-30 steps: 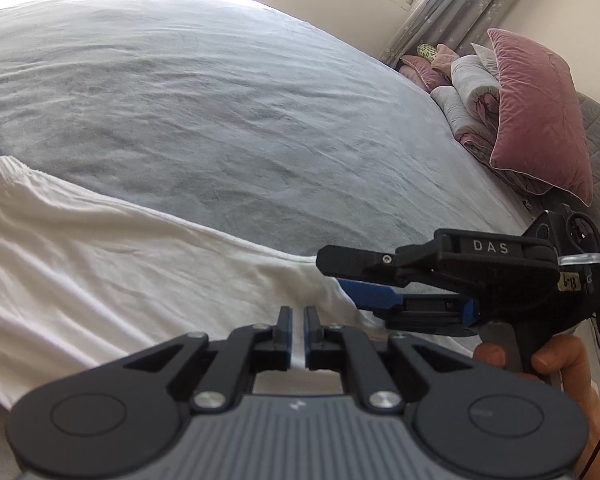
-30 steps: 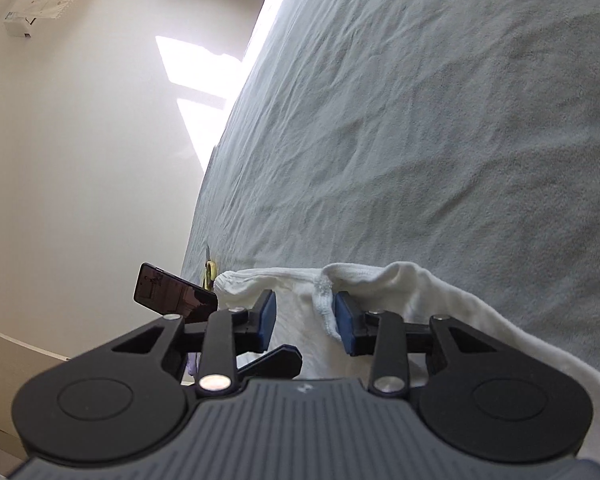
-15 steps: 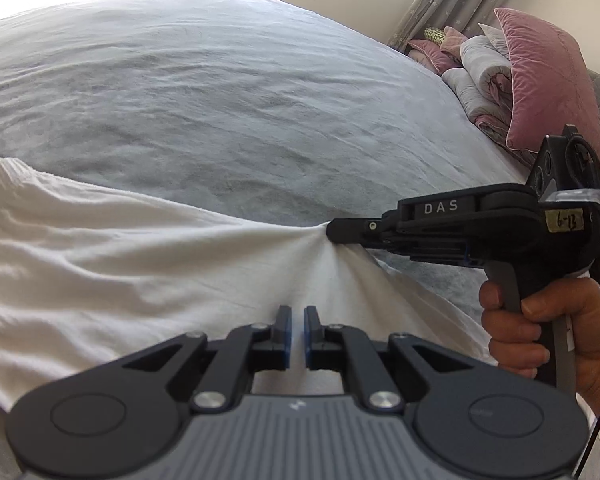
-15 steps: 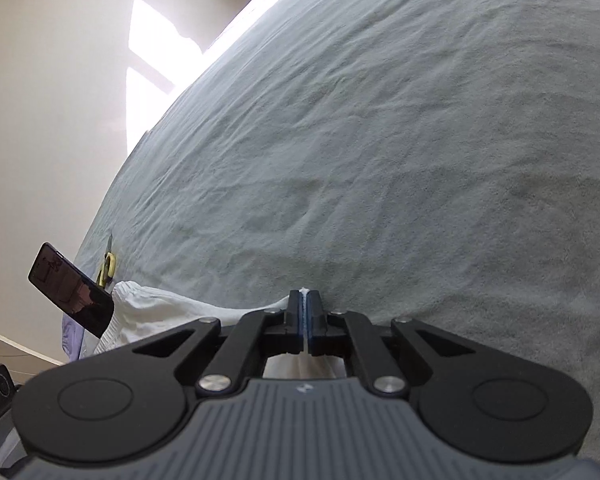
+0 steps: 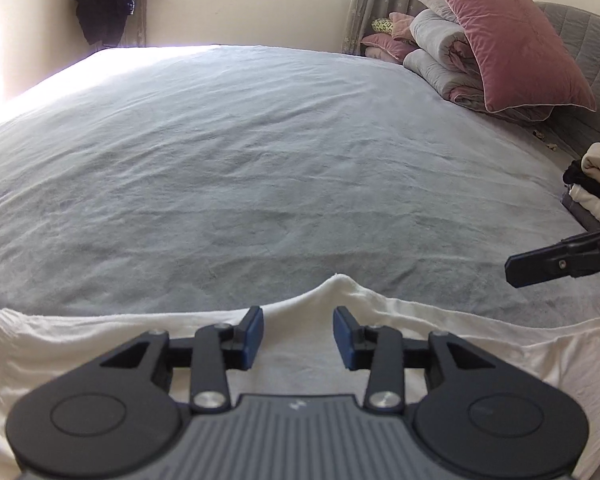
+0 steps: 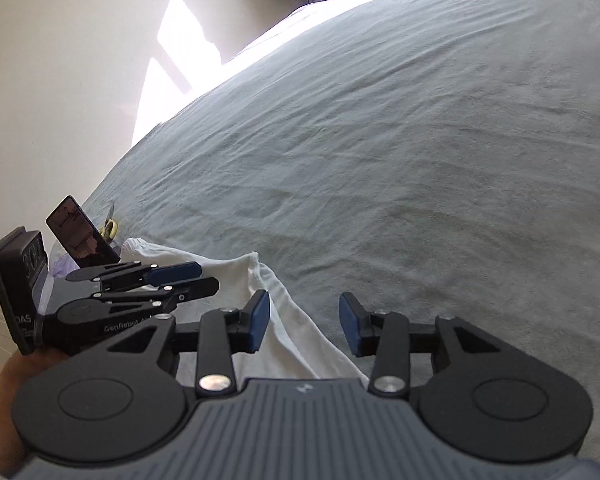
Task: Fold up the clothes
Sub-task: 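Grasp the trousers with the right gripper beside the left and fold again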
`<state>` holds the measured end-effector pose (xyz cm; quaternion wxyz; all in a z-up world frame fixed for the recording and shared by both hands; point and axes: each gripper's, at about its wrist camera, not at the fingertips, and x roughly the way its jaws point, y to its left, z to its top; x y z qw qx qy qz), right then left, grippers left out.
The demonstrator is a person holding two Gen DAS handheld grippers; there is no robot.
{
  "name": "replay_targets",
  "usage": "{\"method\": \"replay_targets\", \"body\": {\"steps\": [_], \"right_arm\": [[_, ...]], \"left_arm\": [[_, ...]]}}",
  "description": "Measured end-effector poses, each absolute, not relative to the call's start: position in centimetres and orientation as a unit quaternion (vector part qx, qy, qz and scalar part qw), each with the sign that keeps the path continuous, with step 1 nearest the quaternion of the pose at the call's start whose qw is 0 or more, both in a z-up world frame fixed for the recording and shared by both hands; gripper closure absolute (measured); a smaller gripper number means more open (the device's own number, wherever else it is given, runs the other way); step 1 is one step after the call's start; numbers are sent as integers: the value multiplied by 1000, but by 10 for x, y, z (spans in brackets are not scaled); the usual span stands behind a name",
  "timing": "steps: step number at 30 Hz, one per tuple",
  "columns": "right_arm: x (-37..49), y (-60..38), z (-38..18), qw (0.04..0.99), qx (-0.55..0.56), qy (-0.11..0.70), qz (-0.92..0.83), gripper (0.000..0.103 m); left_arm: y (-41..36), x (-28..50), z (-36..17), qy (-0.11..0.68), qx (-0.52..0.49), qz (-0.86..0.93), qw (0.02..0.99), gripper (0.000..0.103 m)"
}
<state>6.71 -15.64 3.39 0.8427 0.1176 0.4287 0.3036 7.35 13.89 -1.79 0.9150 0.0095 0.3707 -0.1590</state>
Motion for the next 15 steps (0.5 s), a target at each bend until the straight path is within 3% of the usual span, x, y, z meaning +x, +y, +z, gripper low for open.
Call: {"method": "replay_targets", "body": {"steps": [8, 13, 14, 15], "right_arm": [[24, -146, 16, 850, 2, 428, 307, 67], [16, -163, 9, 852, -1, 429, 302, 68], [18, -164, 6, 851, 0, 432, 299, 72], [19, -166, 4, 850, 2, 436, 296, 76]], "left_arm": [[134, 108, -31, 389, 9, -203, 899, 64], [135, 112, -38, 391, -5, -211, 896, 66], [135, 113, -38, 392, -12, -211, 895, 70], [135, 113, -38, 393, -19, -214, 894, 83]]}}
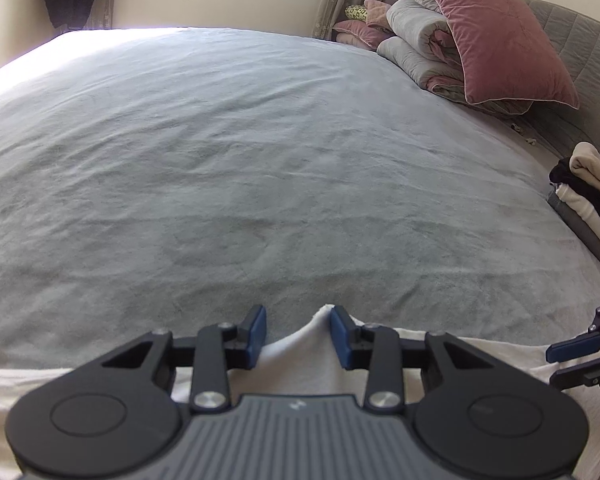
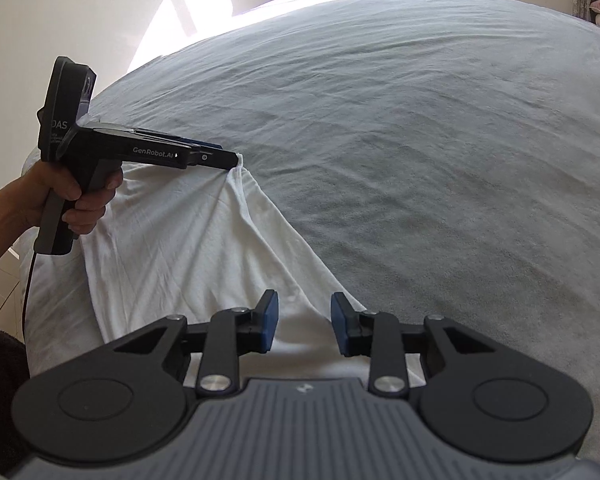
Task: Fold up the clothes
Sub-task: 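Grasp the trousers with the right gripper beside the left and fold again, then open both grippers and release the folded white trousers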
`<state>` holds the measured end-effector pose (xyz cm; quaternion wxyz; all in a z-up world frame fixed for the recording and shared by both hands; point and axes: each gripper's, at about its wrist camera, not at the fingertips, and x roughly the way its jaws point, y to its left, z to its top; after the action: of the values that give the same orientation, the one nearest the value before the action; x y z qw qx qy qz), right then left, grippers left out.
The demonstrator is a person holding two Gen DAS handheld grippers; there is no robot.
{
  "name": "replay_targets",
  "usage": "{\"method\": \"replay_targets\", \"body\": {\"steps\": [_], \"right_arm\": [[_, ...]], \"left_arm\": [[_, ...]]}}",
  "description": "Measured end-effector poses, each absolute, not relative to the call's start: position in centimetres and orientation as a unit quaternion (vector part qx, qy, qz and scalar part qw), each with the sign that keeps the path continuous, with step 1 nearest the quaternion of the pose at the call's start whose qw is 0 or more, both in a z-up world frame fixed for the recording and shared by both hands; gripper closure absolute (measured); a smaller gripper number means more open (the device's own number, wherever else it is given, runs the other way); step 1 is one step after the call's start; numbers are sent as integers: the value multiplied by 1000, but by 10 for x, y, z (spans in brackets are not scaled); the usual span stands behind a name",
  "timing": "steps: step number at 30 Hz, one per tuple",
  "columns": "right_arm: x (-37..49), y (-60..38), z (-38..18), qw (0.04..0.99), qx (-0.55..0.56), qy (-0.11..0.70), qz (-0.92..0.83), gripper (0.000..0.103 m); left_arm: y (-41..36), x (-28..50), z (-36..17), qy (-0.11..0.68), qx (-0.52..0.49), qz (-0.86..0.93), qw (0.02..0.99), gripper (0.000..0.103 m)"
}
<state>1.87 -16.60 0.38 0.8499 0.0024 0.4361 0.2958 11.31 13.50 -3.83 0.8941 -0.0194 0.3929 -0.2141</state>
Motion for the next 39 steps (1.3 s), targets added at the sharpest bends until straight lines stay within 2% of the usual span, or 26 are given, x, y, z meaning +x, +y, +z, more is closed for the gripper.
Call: {"method": "replay_targets", "body": {"steps": [1, 2, 4, 11, 21, 24, 25, 27, 29, 34, 39], "right_arm": [[18, -169, 2, 848, 4, 440, 295, 90], [15, -169, 1, 848, 3, 439, 297, 96], [10, -169, 2, 850, -1, 434, 300, 98], [-12, -176, 29, 888, 0, 370, 272, 100], [26, -169, -13, 890, -2, 407, 207, 100], [23, -170, -11, 891, 2, 408, 200, 98], [21, -171, -8, 891, 4, 409, 198, 90], [14, -178, 1, 893, 4, 410, 188, 81], [-1, -196, 15, 902, 3, 394, 174, 67], [-38, -259, 33, 916, 9, 388, 106, 66], [-73, -325, 35, 914, 14, 405, 26, 66]], "left_arm": [[134, 112, -38, 395, -25, -219, 892, 90], [133, 112, -38, 396, -30, -223, 890, 98], [132, 107, -38, 391, -29, -223, 893, 100], [155, 103, -36, 355, -120, -207, 904, 100], [122, 97, -54, 323, -19, -136, 936, 99], [112, 91, -50, 319, 16, -117, 940, 94], [110, 89, -46, 325, 18, -113, 939, 92], [107, 86, -38, 336, 22, -108, 936, 75], [106, 79, -28, 343, 17, -112, 933, 71], [94, 50, -11, 355, -9, -156, 922, 71], [70, 26, -16, 357, -35, -190, 914, 71]]}}
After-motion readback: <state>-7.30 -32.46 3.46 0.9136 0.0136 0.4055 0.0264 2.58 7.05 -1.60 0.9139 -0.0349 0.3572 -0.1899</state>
